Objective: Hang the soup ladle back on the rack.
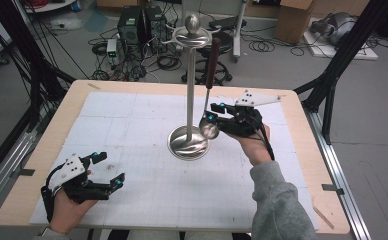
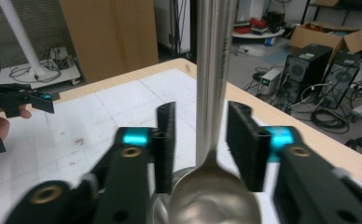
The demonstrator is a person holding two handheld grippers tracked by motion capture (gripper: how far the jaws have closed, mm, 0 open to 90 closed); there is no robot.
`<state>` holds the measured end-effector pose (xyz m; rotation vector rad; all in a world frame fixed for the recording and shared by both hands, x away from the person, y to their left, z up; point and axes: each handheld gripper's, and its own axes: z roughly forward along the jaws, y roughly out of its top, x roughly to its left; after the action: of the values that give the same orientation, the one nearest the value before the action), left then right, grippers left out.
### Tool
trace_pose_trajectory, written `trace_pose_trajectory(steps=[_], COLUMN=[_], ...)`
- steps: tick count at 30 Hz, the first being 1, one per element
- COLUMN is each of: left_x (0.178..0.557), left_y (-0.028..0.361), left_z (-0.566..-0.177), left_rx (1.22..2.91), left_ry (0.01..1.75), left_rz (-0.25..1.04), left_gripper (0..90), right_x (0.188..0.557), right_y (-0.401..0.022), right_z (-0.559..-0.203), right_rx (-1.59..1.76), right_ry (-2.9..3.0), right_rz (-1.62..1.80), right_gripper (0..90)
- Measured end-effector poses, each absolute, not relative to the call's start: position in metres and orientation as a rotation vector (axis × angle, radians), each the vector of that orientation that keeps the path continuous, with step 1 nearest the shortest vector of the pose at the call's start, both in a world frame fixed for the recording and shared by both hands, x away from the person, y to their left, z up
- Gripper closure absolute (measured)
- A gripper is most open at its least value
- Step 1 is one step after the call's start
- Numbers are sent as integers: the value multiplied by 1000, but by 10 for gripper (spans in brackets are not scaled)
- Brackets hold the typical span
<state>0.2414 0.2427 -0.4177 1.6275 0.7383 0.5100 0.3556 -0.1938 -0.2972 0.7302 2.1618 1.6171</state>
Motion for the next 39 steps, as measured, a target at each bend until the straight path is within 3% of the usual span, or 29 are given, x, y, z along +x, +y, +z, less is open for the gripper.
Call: trace_pose_trajectory(steps=[13, 19, 20, 39], left_x=[241, 242, 242, 243], left_y=[242, 241, 241, 240], left_z=[-418, -418, -418, -418], left_rx=[1626, 1623, 1625, 1626], left_ry=[735, 736, 738, 731], left_rz=[508, 507, 508, 503], left_gripper=[32, 32, 32, 32], right_x=[336, 329, 327, 305], right_y=[-211, -222, -223, -273], right_z=[-317, -326, -328, -371], right_rx=[653, 658, 676, 789], right_ry=[2173, 2136, 2132, 2057], right_rz=[1679, 1689, 1690, 1667], right_gripper=[173, 71, 4, 1])
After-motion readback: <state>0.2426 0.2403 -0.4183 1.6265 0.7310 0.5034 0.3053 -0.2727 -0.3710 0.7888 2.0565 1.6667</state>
